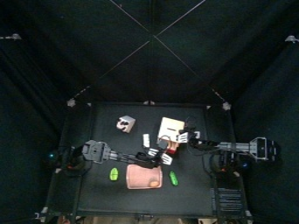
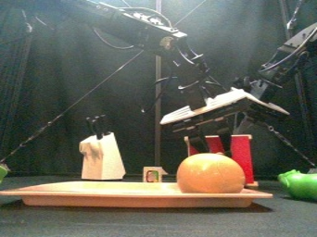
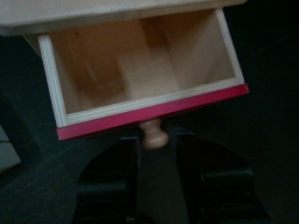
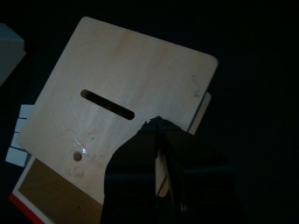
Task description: Open drawer
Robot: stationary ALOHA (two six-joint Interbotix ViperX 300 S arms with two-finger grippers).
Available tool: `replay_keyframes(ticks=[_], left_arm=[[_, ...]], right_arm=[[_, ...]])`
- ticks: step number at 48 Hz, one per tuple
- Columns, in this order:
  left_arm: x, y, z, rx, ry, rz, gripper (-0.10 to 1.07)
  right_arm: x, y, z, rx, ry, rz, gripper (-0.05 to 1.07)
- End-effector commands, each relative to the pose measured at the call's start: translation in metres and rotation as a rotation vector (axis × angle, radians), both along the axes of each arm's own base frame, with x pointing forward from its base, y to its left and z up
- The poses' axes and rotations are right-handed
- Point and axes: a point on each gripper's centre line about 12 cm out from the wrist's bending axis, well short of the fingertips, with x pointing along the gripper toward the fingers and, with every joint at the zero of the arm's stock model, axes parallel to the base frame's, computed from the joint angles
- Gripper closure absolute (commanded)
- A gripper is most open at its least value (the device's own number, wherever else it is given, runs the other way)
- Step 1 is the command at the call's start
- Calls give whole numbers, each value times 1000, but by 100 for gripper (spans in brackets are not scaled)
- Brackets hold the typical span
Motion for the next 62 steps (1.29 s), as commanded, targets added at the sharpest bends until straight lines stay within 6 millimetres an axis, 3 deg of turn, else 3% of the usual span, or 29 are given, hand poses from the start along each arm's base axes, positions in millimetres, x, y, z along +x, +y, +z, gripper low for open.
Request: replay_keyframes(ticks=[1, 45, 62], left_arm=[[1, -16, 24, -17, -47, -21, 41], [-4, -41, 24, -40, -31, -37, 41], [-4, -42, 21, -41, -26, -42, 39]], right_arm=[[-2, -1, -6, 13, 18, -14, 82], [-1, -1, -5, 13, 15, -8, 82], [0, 0, -5, 21, 5, 1, 82]])
